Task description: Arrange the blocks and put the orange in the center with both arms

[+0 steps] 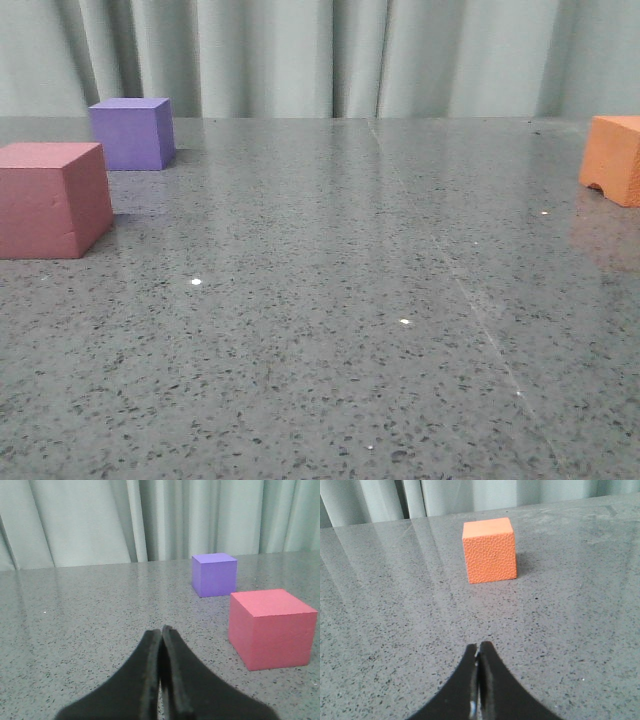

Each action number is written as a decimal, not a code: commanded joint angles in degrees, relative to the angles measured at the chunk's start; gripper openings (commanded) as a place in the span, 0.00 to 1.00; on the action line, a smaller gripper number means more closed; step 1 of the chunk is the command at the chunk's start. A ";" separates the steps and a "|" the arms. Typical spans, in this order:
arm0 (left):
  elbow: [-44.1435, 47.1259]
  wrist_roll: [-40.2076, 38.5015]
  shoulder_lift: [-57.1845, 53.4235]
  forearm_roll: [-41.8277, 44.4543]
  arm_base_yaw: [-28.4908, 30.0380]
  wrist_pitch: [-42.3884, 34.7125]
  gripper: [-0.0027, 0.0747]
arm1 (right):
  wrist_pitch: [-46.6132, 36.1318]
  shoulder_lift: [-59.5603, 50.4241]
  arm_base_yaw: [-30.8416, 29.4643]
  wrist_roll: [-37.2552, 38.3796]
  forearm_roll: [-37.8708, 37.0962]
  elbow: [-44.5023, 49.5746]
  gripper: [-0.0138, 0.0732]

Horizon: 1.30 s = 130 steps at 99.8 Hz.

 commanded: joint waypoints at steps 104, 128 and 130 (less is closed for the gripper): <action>3.23 -0.31 -1.88 -0.40 0.14 -5.23 0.01 | -18.10 -1.37 -0.32 0.06 -0.58 -2.13 0.08; 3.23 -0.31 -1.88 -0.40 0.14 -5.23 0.01 | -5.66 0.04 -0.32 0.89 -0.20 -15.50 0.08; 3.23 -0.31 -1.88 -0.40 0.14 -5.23 0.01 | -3.53 0.54 -0.32 0.89 -0.20 -17.11 0.08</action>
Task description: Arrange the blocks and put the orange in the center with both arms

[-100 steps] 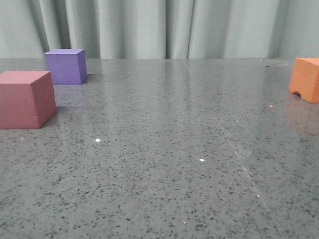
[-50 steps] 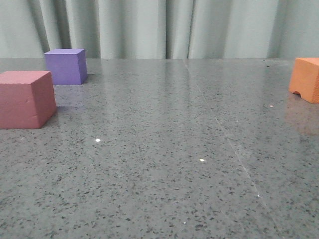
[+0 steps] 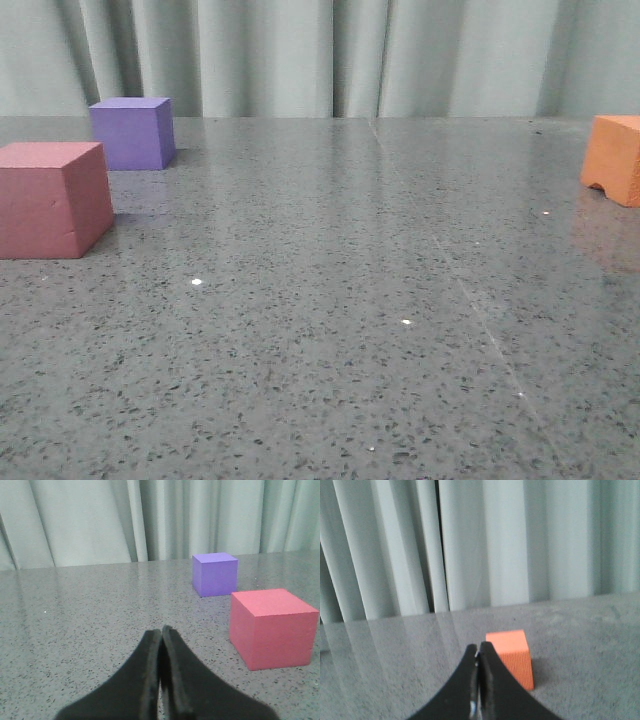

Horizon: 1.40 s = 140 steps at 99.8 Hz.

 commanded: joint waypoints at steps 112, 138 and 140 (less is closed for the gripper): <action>3.23 -0.31 -1.88 -0.40 0.14 -5.23 0.01 | 45.24 28.68 -0.27 0.07 -0.16 -38.22 0.48; 3.23 -0.31 -1.88 -0.40 0.14 -5.23 0.01 | 45.04 28.68 -0.27 0.07 -0.16 -38.22 0.90; 3.23 -0.31 -1.88 -0.40 0.14 -5.23 0.01 | 44.55 28.68 -0.27 0.07 -0.16 -38.22 0.89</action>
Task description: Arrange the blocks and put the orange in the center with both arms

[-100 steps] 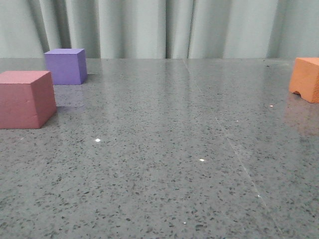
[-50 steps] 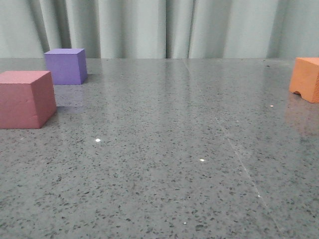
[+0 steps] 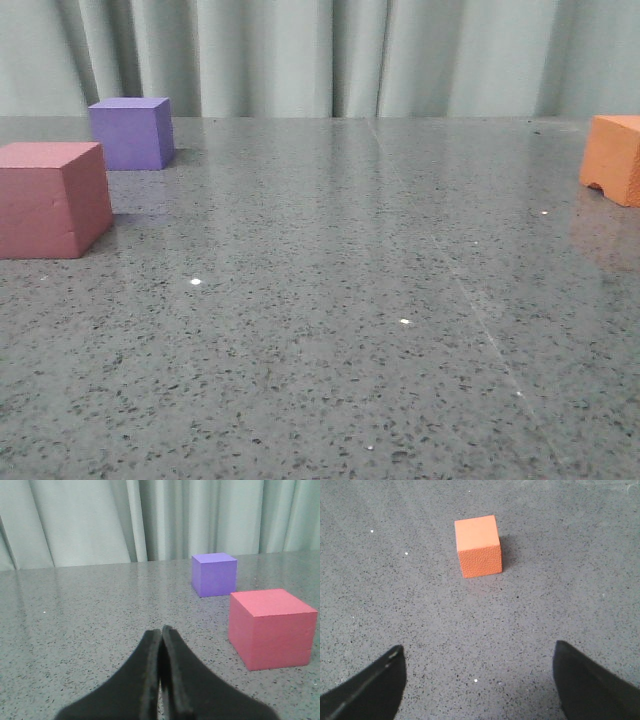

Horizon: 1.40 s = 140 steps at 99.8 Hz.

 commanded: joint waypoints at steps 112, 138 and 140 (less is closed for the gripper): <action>3.23 -0.31 -1.88 -0.40 0.14 -5.23 0.01 | -10.23 52.29 -0.51 -8.06 -0.79 -31.27 0.89; 3.23 -0.31 -1.88 -0.40 0.14 -5.23 0.01 | -10.49 54.22 -3.08 -8.56 -0.46 -31.27 0.89; 3.23 -0.31 -1.88 -0.40 0.14 -5.23 0.01 | -10.49 54.41 -3.08 -8.78 -0.46 -31.27 0.89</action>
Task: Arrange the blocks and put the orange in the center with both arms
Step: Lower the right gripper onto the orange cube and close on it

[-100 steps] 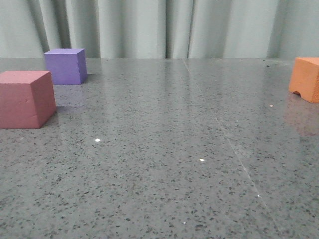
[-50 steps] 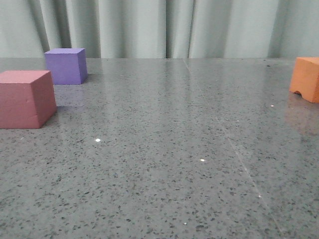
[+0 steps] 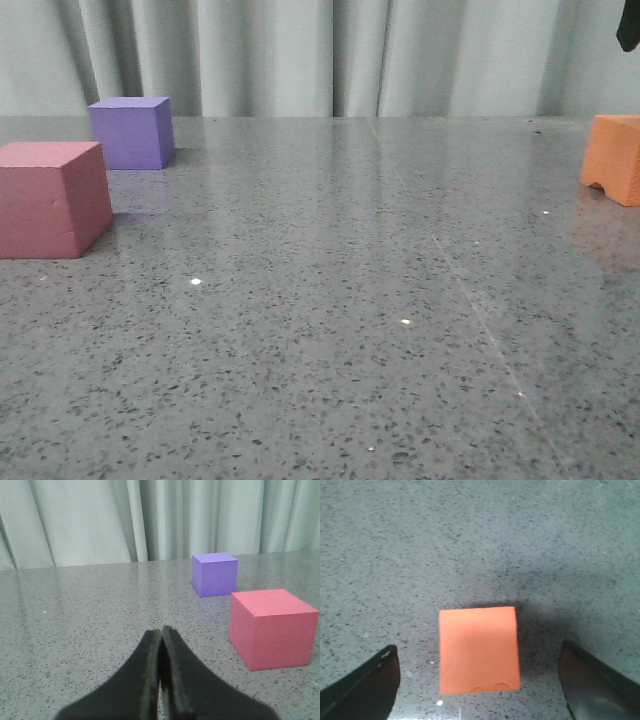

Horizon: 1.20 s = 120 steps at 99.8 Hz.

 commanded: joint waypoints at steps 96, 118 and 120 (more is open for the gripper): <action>3.23 -0.31 -1.88 -0.40 0.14 -5.23 0.01 | -2.94 10.62 -0.71 -3.03 0.85 -2.03 0.87; 3.23 -0.31 -1.88 -0.40 0.14 -5.23 0.01 | -2.40 10.62 -0.71 -3.03 1.34 -2.09 0.48; 3.23 -0.31 -1.88 -0.40 0.14 -5.23 0.01 | -1.93 10.62 -0.71 -3.03 1.40 -2.16 0.45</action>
